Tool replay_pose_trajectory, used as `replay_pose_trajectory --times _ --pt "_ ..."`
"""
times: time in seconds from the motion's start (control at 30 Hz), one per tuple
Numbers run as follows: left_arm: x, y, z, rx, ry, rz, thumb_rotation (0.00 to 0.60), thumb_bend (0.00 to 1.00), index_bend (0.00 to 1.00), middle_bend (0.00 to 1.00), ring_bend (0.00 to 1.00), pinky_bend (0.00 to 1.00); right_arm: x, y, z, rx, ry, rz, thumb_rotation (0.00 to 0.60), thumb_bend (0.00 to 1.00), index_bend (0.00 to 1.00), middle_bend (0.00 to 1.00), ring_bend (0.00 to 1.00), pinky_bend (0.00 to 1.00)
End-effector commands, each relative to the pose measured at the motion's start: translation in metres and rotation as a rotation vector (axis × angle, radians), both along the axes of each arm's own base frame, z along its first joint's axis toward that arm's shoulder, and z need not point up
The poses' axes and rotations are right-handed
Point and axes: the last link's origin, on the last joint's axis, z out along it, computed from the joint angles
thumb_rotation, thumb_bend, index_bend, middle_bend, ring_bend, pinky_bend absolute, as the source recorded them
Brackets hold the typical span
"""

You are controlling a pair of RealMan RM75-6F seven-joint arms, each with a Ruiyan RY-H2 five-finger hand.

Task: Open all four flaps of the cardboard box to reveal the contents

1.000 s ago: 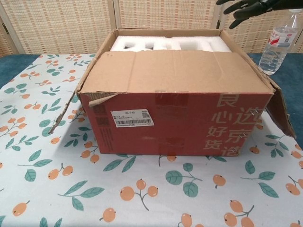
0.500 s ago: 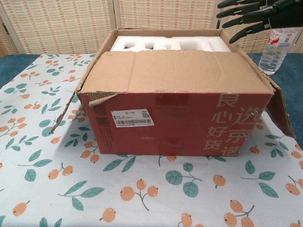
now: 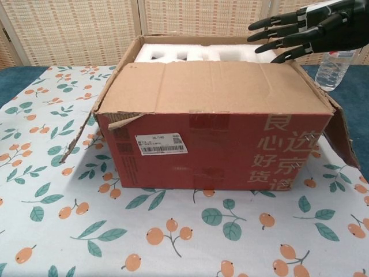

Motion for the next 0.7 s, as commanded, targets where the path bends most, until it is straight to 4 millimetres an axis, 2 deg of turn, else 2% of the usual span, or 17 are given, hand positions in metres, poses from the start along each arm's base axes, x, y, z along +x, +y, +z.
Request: replay_pose_trajectory --times 0.03,0.3,0.53,0.7 --pt "0.0 0.0 0.0 0.0 -0.001 0.0 0.495 0.35 0.0 0.0 0.0 0.01 0.001 0.001 -0.001 0.008 -0.006 0.001 0.6 0.42 0.0 0.0 0.0 0.26" --pt "0.002 -0.001 -0.002 -0.005 0.001 -0.012 0.499 0.35 0.0 0.0 0.0 0.01 0.007 0.01 0.016 0.001 -0.042 0.031 0.6 0.42 0.0 0.0 0.0 0.27" --pt "0.009 0.0 -0.006 -0.013 0.007 -0.028 0.499 0.35 0.0 0.0 0.0 0.01 0.017 0.024 0.043 -0.047 -0.08 0.07 0.6 0.42 0.0 0.0 0.0 0.27" --pt "0.016 0.002 -0.01 -0.02 0.014 -0.046 0.498 0.35 0.0 0.0 0.0 0.01 0.024 0.041 0.063 -0.074 -0.097 0.1 0.6 0.42 0.0 0.0 0.0 0.28"
